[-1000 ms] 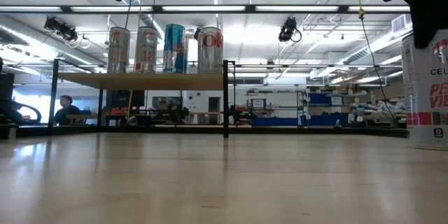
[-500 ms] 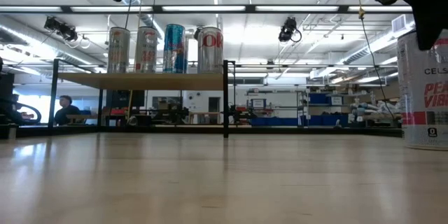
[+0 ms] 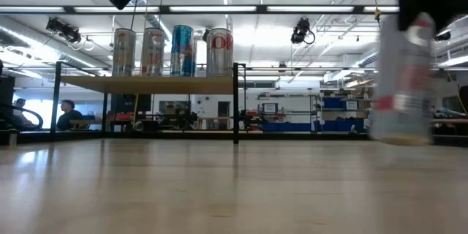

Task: Place canned beverage on shelf
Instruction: Put the white-pink soda can on the shelf aligned with the other white-pink soda can

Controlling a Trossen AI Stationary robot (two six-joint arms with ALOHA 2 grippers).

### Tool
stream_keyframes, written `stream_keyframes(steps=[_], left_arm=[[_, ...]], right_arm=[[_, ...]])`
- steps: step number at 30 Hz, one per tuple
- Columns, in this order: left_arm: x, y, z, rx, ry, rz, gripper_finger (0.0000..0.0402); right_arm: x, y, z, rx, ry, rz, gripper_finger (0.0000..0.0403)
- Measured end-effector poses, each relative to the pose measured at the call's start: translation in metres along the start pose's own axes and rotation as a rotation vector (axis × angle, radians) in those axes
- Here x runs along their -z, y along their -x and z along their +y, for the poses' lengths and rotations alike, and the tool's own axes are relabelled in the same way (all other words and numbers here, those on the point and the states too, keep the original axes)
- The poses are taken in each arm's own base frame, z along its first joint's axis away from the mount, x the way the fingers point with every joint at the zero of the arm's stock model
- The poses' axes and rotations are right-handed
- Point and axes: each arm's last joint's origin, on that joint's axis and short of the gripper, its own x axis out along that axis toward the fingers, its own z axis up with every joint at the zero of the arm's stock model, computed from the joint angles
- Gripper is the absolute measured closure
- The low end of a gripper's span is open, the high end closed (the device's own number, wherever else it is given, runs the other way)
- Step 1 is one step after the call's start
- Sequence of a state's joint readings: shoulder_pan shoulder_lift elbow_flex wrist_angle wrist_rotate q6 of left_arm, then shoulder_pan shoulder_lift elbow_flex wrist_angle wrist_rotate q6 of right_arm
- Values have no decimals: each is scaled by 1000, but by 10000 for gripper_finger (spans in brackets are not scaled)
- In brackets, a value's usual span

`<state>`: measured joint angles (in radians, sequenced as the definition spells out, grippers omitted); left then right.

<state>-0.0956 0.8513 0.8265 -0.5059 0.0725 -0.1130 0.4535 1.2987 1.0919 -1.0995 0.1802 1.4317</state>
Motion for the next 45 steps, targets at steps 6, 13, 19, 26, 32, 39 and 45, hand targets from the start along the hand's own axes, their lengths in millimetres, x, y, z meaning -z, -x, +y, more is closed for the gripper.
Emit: stream_keyframes(steps=[6,13,19,26,32,39,45], left_arm=[[-2,0,1,-24,0,-26,195],[-2,0,1,-25,11,-26,195],[-2,0,1,-24,13,-26,195],[-2,0,1,-25,-8,-25,195],[-2,0,1,-25,-13,-25,195],[-2,0,3,-43,-42,-21,195],[1,0,3,-49,18,7,177]], right_arm=[[-16,-9,13,8,57,-23,158],[-37,-22,39,28,171,12,158],[-57,-18,70,-14,309,6,158],[-78,-12,100,-6,466,-4,158],[-92,-15,116,26,548,-4,158],[-107,-18,120,26,596,-19,158],[-121,-20,117,20,603,-45,158]])
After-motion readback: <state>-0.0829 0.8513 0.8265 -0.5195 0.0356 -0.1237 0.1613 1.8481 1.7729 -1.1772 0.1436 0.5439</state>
